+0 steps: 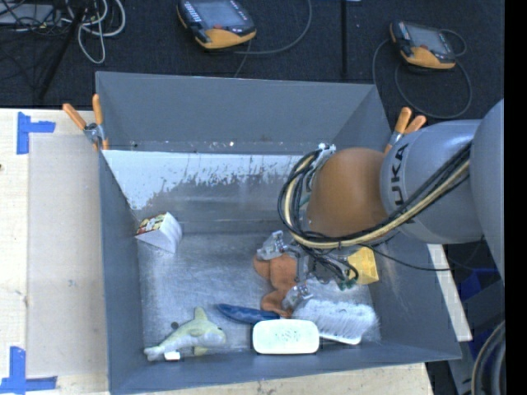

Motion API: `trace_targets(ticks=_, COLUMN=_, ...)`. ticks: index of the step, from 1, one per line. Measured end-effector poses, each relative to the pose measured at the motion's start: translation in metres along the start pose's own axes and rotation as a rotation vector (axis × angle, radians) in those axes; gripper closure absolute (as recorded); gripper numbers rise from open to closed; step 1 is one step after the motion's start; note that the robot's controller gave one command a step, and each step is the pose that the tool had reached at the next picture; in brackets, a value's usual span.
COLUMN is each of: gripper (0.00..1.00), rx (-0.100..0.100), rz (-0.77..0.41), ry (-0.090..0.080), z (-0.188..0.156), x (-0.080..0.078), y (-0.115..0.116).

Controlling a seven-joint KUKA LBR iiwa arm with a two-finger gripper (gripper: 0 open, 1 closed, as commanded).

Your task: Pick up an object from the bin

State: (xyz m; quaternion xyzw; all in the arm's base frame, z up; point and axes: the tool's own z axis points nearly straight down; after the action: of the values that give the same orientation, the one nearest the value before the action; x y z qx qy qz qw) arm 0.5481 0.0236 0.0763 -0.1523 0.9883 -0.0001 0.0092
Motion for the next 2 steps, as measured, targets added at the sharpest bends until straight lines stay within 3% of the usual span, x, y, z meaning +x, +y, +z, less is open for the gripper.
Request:
trace_targets(ticks=1, gripper=1.00, rx=0.000, rz=0.001, ry=-0.005, z=-0.0029, x=-0.0021, y=-0.0002)
trace_targets(ticks=2, gripper=1.00, rx=0.000, rz=0.001, ry=-0.005, z=-0.0029, x=-0.0021, y=-0.0002)
